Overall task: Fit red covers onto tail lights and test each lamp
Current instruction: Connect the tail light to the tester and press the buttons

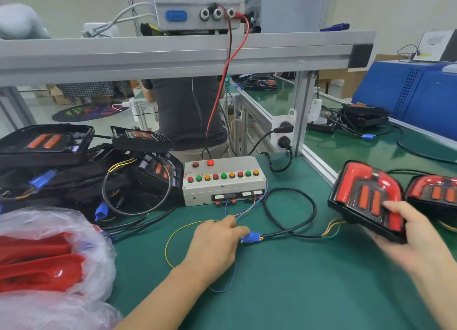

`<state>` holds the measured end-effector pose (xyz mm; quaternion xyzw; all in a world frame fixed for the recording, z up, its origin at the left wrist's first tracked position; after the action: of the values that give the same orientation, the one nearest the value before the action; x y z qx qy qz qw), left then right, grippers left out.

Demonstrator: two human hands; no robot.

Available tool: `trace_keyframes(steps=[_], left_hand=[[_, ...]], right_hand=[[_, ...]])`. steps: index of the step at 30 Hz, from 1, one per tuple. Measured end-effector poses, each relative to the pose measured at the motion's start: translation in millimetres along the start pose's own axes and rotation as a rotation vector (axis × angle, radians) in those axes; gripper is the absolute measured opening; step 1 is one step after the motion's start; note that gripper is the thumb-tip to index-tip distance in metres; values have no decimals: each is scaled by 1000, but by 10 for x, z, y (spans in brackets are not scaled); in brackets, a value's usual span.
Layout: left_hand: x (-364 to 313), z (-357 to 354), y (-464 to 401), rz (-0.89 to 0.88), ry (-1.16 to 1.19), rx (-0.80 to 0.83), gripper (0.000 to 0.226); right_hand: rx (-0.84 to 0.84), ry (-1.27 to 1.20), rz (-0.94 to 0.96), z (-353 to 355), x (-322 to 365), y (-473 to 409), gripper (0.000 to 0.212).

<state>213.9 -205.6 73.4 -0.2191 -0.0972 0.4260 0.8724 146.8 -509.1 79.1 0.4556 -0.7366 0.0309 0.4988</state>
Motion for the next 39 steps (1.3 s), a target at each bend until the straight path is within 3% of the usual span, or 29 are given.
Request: trace_keyframes(steps=[2, 4, 7, 9, 11, 13, 16, 20, 26, 34, 39], left_hand=[[-130, 44, -45, -86, -11, -46, 31], [-186, 16, -79, -63, 71, 40, 32], [-123, 11, -137, 102, 307, 183, 49], [44, 76, -193, 246, 563, 181, 56], [272, 149, -244, 417, 764, 133, 48], [564, 181, -302, 529, 610, 59, 47], [874, 176, -381, 561, 98, 100, 57], [916, 93, -495, 603, -120, 171, 58], [947, 95, -616, 588, -240, 189, 40], [888, 53, -500, 568, -208, 53, 48], [942, 75, -535, 663, -148, 40, 36]], right_hand=[[63, -5, 56, -82, 52, 36, 14], [164, 74, 63, -238, 6, 88, 13], [270, 262, 37, -422, -204, 110, 20], [270, 337, 36, -473, -350, 95, 24], [217, 348, 21, -471, -447, 54, 34], [171, 355, 8, -454, -494, 20, 39], [143, 373, 1, -424, -526, -1, 40], [116, 342, 12, -407, -523, 9, 41], [99, 334, 51, -354, -555, 32, 49], [93, 280, 86, -307, -600, 30, 47], [81, 242, 91, -313, -606, 25, 43]])
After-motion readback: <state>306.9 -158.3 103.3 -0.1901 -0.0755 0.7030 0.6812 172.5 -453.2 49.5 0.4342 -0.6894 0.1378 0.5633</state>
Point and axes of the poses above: each hand's wrist, its own y-axis away from the middle knuckle, its own z-axis out of the back of the hand, x = y × z, the point moved 5 cm from there along -y, towards the middle knuckle, and after that the axes turned 10 degrees about -x, right-handed, at the moved point
